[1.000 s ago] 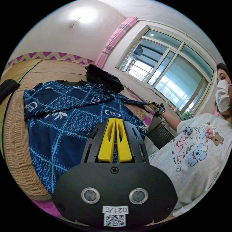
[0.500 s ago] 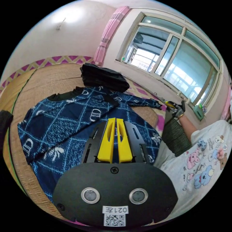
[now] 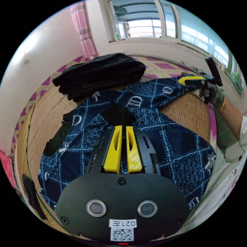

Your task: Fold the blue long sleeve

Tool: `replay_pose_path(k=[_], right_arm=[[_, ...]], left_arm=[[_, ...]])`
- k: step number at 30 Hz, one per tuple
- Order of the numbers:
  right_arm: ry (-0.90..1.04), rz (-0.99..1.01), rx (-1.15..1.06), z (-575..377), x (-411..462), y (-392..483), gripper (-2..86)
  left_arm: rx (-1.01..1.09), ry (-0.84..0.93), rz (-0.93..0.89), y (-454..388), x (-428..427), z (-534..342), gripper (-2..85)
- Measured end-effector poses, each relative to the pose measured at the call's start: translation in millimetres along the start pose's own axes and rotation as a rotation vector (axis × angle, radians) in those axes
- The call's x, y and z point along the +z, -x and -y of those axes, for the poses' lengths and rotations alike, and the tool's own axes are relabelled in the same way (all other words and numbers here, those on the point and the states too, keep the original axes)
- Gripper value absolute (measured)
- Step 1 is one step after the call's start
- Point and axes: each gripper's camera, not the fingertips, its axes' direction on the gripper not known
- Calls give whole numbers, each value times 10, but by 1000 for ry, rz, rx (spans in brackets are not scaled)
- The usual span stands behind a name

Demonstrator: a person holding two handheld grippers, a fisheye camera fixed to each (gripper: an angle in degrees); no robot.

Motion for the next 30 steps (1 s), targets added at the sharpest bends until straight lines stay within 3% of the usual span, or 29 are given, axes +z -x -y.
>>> replay_pose_path(k=[5, 10, 15, 18, 22, 30], right_arm=[[42, -52, 2, 52, 97, 99, 10], [56, -79, 26, 72, 133, 126, 5], [43, -87, 103, 71, 115, 43, 3], [50, -99, 152, 79, 124, -9, 2], [78, -118, 200, 103, 164, -61, 1], [141, -162, 210, 156, 257, -48, -2]], left_arm=[[-233, -295, -66, 942, -1407, -476, -8], [-419, -486, 183, 2164, -3557, -1744, -10], [-732, -531, 427, 3082, -4906, -3353, -10], [-1009, -556, 476, 3503, -5254, -4531, -10], [-1344, -745, 347, 3700, -5370, -5951, -8], [-1487, -940, 251, 3788, -5656, -6655, 49]])
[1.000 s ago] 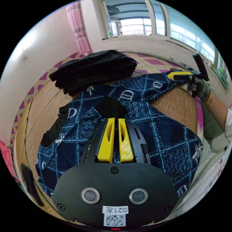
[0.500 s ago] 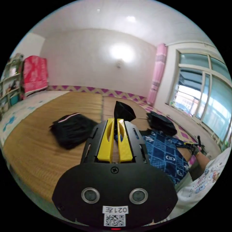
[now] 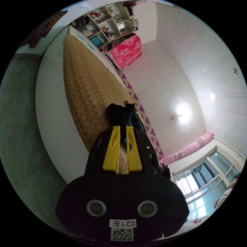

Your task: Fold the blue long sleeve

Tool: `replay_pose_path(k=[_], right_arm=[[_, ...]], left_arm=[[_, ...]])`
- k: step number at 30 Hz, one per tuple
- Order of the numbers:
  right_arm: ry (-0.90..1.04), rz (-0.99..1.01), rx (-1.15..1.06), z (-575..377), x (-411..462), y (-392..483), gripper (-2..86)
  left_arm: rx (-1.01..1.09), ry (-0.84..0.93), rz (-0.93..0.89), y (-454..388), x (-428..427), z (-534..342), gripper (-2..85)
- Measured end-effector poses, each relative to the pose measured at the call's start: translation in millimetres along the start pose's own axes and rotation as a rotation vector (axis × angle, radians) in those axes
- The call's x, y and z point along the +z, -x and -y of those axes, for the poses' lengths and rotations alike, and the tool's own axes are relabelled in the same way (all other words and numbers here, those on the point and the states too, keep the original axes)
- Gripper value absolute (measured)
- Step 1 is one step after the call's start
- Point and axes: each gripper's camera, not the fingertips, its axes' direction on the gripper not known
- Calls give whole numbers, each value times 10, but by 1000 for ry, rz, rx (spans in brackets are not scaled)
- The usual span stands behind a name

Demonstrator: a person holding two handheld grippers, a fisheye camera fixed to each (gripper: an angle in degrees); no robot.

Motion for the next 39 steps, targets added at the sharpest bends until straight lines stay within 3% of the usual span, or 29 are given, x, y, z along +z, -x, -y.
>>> replay_pose_path(k=[6, 8, 10, 12, 15, 18, 26, 32, 39], right_arm=[[-1, -16, -10, -12, -16, 14, -5], [2, -17, -9, -13, -19, 4, -5], [7, -15, -7, -13, -19, -12, -5], [8, -13, -6, -17, -24, -26, -6], [5, -19, -11, -30, -42, -35, -6], [9, -30, -16, -37, -49, -41, -6], [18, -16, -5, -62, -89, -160, -6], [17, -5, -2, -95, -135, -253, -6], [6, -13, -11, -150, -206, -332, -6]], left_arm=[[-8, 46, 85, -151, 112, 467, 103], [-42, 61, 119, -180, 167, 614, 83], [-1, 10, 78, -334, 85, 771, 6], [44, -30, 42, -425, -19, 827, -1], [-73, 26, 140, -154, 30, 796, 2], [-166, 31, 22, 156, 53, 676, 28], [-96, 128, 57, 79, 317, 440, -4], [109, 97, 5, -814, 381, 194, -9], [509, 185, -212, -3141, 911, -963, -10]])
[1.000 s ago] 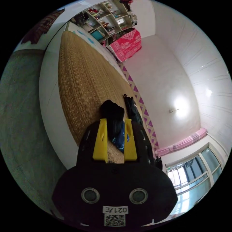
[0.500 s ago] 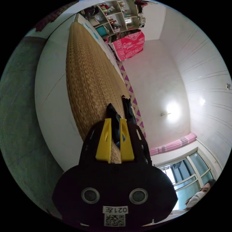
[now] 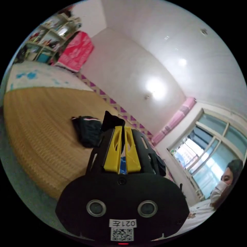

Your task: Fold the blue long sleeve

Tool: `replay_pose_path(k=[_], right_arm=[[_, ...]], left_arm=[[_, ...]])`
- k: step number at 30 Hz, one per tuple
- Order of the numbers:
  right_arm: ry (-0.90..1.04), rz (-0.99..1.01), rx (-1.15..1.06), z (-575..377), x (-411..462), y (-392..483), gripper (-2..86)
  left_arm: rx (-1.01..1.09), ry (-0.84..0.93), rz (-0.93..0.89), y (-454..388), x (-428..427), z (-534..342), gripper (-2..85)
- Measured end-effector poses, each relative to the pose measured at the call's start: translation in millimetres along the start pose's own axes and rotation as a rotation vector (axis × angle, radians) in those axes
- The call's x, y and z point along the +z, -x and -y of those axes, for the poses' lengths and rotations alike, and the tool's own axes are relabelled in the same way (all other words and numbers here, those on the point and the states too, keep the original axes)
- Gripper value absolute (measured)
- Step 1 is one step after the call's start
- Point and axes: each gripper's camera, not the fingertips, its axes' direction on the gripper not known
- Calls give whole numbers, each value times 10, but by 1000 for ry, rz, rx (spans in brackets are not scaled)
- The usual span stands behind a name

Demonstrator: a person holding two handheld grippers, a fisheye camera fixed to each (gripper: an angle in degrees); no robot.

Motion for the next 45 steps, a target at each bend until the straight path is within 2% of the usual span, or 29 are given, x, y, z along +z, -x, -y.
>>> replay_pose_path(k=[5, 9, 12, 16, 19, 26, 28, 30, 32, 33, 37, 40, 45], right_arm=[[-8, 51, 16, -49, -63, -163, -6], [-27, 105, 32, -98, -122, -300, -6], [-56, 128, 51, -154, -185, -402, -6], [-92, 176, 84, -230, -256, -565, -6], [-113, 224, 112, -283, -290, -695, -5], [-166, 297, 149, -403, -351, -886, -5], [-170, 306, 153, -418, -350, -908, -5], [-169, 315, 153, -426, -343, -920, -5], [-166, 317, 148, -429, -329, -912, -4], [-166, 315, 146, -430, -327, -906, -4], [-238, 296, 117, -532, -447, -839, 5], [-317, 225, 177, -742, -803, -997, 38], [-396, 40, 473, -1353, -1398, -1715, 74]], left_arm=[[259, 174, -161, -1671, 1365, -624, -10], [380, 360, -263, -2753, 2704, -1733, -10], [401, 509, -273, -3232, 3628, -2690, -10], [461, 669, -152, -3583, 4729, -4024, -9], [467, 781, -140, -3637, 5257, -4734, -8], [384, 949, -349, -3623, 5921, -5629, 33], [239, 865, -640, -3361, 5939, -5658, 28], [140, 798, -751, -3118, 5913, -5609, 22], [162, 770, -636, -2948, 5884, -5584, 18], [210, 796, -510, -2881, 5908, -5619, 16], [404, 1008, -298, -2852, 6193, -6128, 3], [422, 990, -276, -2776, 6244, -6296, -7], [395, 970, -297, -2569, 6267, -6410, -9]])
